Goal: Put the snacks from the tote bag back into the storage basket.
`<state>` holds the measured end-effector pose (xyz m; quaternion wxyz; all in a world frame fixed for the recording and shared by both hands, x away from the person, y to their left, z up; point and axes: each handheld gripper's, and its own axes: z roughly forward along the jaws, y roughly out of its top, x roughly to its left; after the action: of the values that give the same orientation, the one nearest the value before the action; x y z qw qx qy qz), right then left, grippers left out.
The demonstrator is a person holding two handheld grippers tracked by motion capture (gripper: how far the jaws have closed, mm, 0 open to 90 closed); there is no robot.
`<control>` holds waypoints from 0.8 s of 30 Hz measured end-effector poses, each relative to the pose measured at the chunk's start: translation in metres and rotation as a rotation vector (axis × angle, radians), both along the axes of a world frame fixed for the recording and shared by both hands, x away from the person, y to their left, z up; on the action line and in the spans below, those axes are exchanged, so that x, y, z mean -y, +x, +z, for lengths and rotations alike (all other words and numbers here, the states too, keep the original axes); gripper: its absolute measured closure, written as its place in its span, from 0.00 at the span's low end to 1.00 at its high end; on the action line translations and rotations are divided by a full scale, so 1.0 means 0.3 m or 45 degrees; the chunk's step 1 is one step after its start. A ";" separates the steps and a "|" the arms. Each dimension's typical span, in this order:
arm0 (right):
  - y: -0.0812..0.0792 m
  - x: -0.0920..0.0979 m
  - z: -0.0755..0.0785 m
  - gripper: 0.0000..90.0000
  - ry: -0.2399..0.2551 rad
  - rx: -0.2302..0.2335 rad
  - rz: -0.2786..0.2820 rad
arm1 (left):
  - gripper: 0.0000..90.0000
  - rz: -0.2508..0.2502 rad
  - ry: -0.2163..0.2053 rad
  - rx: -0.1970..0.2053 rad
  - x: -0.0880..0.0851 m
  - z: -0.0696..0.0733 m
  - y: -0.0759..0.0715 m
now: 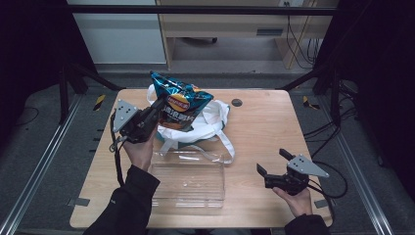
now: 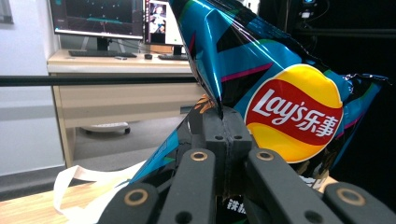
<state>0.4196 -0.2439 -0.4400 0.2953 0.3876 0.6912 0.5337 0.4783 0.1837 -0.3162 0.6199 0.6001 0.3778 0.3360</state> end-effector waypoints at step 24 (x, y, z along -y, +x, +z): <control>-0.014 -0.010 0.005 0.04 -0.009 0.008 0.005 | 1.00 -0.044 -0.046 0.000 0.005 -0.069 -0.222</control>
<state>0.4154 -0.2410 -0.4387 0.2978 0.3836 0.6928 0.5331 0.4118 0.1823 -0.3370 0.6363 0.5953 0.3735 0.3183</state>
